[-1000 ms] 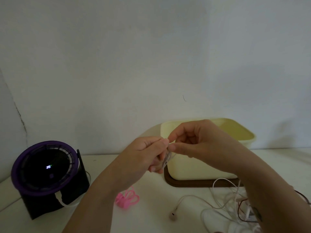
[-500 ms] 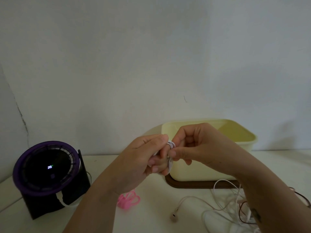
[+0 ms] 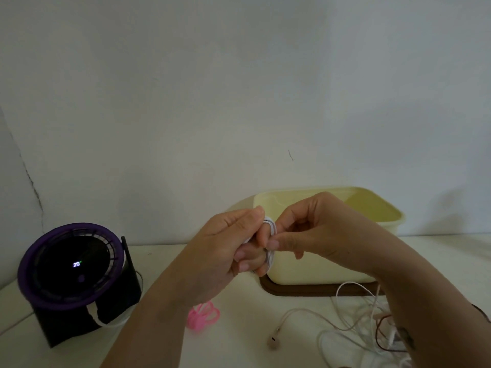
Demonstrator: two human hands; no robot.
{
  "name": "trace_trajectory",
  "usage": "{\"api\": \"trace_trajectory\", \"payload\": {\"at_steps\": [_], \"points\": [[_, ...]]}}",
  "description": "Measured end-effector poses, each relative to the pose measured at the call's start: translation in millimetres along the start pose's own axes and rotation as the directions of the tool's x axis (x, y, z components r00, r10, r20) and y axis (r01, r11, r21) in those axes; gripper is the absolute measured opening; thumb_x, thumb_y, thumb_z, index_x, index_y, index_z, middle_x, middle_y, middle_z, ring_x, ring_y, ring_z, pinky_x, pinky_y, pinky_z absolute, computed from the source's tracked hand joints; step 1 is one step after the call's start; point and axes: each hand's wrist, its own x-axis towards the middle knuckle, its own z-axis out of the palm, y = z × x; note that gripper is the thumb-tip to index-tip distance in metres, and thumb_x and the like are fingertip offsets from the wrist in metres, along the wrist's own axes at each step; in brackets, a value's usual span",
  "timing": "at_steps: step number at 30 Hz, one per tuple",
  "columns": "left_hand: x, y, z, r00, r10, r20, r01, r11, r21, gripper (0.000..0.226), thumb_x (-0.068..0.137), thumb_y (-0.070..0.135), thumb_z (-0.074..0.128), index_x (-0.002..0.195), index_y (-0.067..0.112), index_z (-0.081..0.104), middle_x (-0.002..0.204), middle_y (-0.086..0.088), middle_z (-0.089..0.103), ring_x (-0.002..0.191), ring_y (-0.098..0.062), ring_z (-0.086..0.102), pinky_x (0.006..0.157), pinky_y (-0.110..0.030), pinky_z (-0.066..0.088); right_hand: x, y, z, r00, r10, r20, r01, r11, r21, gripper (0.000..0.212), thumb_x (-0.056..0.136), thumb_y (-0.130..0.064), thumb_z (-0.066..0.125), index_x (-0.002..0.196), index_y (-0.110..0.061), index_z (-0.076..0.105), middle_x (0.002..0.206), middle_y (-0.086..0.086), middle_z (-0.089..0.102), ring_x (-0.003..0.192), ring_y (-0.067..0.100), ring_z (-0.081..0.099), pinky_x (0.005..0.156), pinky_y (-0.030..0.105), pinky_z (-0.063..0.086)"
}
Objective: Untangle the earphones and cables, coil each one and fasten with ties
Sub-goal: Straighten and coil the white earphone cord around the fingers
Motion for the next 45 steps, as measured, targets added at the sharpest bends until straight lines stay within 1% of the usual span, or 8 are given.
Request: {"api": "trace_trajectory", "payload": {"at_steps": [7,14,19,21,31,35,40,45], "points": [[-1,2,3,0.999,0.014,-0.030,-0.014,1.000,-0.020,0.036,0.089,0.035,0.048,0.059,0.017,0.059,0.043,0.011,0.033,0.038,-0.005,0.033,0.052,-0.025,0.044,0,-2,0,1.000,0.016,-0.003,-0.017,1.000,-0.006,0.028,0.061,-0.042,0.075,0.074,-0.018,0.076,0.070,0.015,0.069,0.059,0.011,0.057,0.065,0.029,0.048],[0,4,1,0.988,0.037,-0.151,-0.043,0.998,-0.036,0.042,0.090,0.035,0.043,0.057,0.018,0.059,0.041,0.007,0.034,0.037,-0.006,0.035,0.050,-0.023,0.045,1,-6,8,0.996,-0.002,-0.090,0.001,1.000,-0.011,0.012,0.076,-0.022,0.075,0.070,-0.012,0.073,0.054,-0.006,0.062,0.049,0.002,0.050,0.052,0.012,0.040],[6,-7,-7,0.924,0.200,-0.326,-0.043,0.902,0.430,0.043,0.090,0.048,0.043,0.063,0.018,0.060,0.060,-0.013,0.057,0.057,-0.020,0.057,0.061,-0.026,0.049,2,-3,7,0.994,0.041,-0.101,-0.033,0.996,0.079,0.018,0.077,-0.023,0.073,0.069,-0.007,0.072,0.057,-0.002,0.063,0.050,0.006,0.050,0.055,0.015,0.041],[6,-12,-6,0.906,0.257,-0.337,-0.026,0.828,0.560,0.047,0.092,0.049,0.039,0.070,0.012,0.058,0.061,-0.001,0.061,0.059,-0.007,0.058,0.059,-0.016,0.045,3,0,8,0.992,0.083,-0.095,-0.070,0.990,0.126,0.020,0.078,-0.023,0.073,0.070,-0.005,0.071,0.056,-0.002,0.062,0.050,0.007,0.049,0.056,0.016,0.041],[10,-23,12,0.870,0.325,-0.372,-0.001,0.753,0.658,0.033,0.098,0.028,0.035,0.070,0.018,0.049,0.055,0.014,0.053,0.049,0.001,0.048,0.050,-0.011,0.035,9,9,18,0.976,0.170,-0.134,-0.112,0.926,0.359,0.029,0.081,-0.013,0.069,0.052,-0.015,0.065,0.050,0.002,0.058,0.046,0.010,0.048,0.049,0.017,0.040],[10,-22,10,0.904,0.205,-0.375,0.059,0.809,0.585,0.033,0.100,0.026,0.034,0.081,0.010,0.056,0.060,0.010,0.054,0.055,0.000,0.053,0.052,-0.011,0.043,12,14,19,0.958,0.198,-0.209,-0.100,0.909,0.406,0.022,0.082,-0.012,0.069,0.061,-0.007,0.065,0.054,0.001,0.061,0.049,0.010,0.050,0.051,0.018,0.043],[8,-21,0,0.951,0.019,-0.308,0.136,0.869,0.475,0.032,0.091,0.038,0.041,0.088,0.019,0.066,0.077,-0.004,0.061,0.075,-0.015,0.057,0.084,-0.045,0.052,11,16,19,0.954,0.186,-0.234,-0.096,0.933,0.347,0.020,0.082,-0.014,0.069,0.065,-0.005,0.066,0.051,-0.003,0.060,0.047,0.008,0.048,0.048,0.015,0.039],[6,-18,2,0.971,-0.076,-0.226,0.181,0.854,0.489,0.023,0.099,0.017,0.040,0.093,0.017,0.062,0.079,0.010,0.068,0.081,-0.009,0.062,0.078,-0.027,0.055,13,20,21,0.949,0.185,-0.257,-0.099,0.944,0.315,0.023,0.081,-0.012,0.071,0.058,-0.009,0.067,0.048,0.000,0.056,0.044,0.008,0.042,0.046,0.016,0.036]]}}
